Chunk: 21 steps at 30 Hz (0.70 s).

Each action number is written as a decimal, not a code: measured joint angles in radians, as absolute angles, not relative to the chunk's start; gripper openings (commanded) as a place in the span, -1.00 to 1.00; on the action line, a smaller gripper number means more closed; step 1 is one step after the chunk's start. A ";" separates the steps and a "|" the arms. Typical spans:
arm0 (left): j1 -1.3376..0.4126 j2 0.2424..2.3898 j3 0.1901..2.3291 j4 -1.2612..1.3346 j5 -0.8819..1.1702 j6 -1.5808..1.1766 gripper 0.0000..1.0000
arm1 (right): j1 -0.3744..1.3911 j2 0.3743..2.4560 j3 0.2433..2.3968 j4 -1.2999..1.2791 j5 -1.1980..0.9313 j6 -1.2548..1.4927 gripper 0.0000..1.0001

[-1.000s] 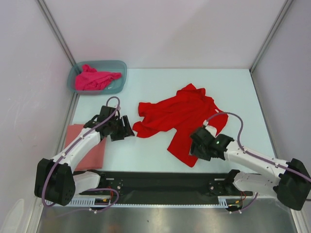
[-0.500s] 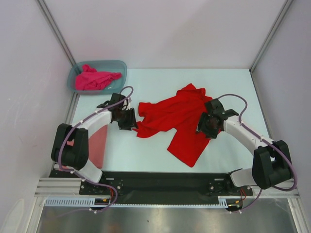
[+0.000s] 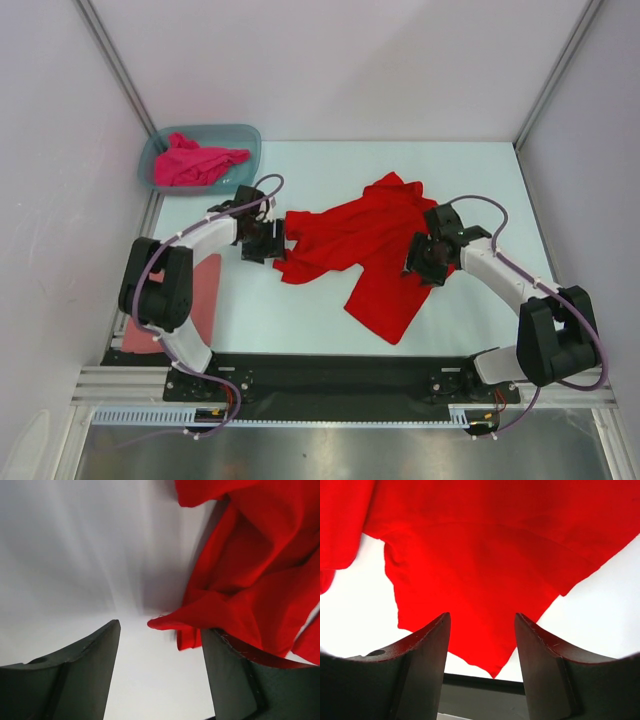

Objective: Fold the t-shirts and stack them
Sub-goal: Flatten the tshirt out

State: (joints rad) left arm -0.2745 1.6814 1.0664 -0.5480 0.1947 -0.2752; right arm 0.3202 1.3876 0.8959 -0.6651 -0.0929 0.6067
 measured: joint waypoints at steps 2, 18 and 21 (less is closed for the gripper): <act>-0.274 1.722 1.076 -0.535 0.197 -0.255 0.41 | 0.313 1.388 0.886 -0.662 -0.095 0.604 0.18; -0.275 1.752 1.066 -0.486 0.345 -0.238 -0.51 | 0.257 1.403 0.853 -0.633 -0.122 0.602 0.18; -0.278 1.719 1.059 -0.520 0.326 -0.245 -0.54 | 0.255 1.431 0.853 -0.625 -0.110 0.602 0.18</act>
State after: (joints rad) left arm -0.2775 1.7187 1.0588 -0.5201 0.3256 -0.2451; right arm 0.2546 1.4311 0.8532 -0.6254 -0.1104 0.6022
